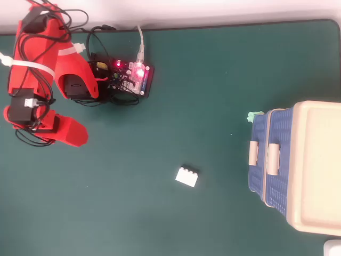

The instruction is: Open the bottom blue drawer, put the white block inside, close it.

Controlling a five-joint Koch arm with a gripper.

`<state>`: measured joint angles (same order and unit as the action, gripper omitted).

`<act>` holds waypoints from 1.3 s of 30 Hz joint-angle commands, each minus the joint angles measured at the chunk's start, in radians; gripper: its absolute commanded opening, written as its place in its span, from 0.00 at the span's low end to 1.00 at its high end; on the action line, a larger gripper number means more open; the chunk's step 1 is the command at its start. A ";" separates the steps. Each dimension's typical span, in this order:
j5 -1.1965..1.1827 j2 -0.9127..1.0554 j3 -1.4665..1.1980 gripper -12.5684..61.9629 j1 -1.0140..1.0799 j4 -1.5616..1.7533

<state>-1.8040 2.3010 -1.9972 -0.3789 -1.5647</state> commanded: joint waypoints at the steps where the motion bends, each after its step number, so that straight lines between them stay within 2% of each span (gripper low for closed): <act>1: -0.388 0.020 0.032 0.62 -0.295 0.138; 4: -0.847 -0.002 0.002 0.62 -0.675 0.471; 7: -1.150 -0.058 -0.132 0.62 -0.933 0.910; 9: -1.218 -0.112 -0.291 0.62 -1.005 1.281; 13: -1.224 -0.272 -0.561 0.62 -1.023 2.054; 14: -1.226 -0.359 -0.601 0.62 -1.035 2.275; 18: -1.227 -0.756 -0.572 0.62 -1.085 2.753; 23: -1.227 -1.213 -0.172 0.62 -1.077 2.930; 26: -1.227 -1.371 0.064 0.62 -1.072 2.928; 30: -1.229 -1.502 0.265 0.62 -1.068 2.927; 39: -1.218 -1.592 0.540 0.57 -1.077 2.795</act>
<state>-3.0158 0.6826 -1.4910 -1.4389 1.2134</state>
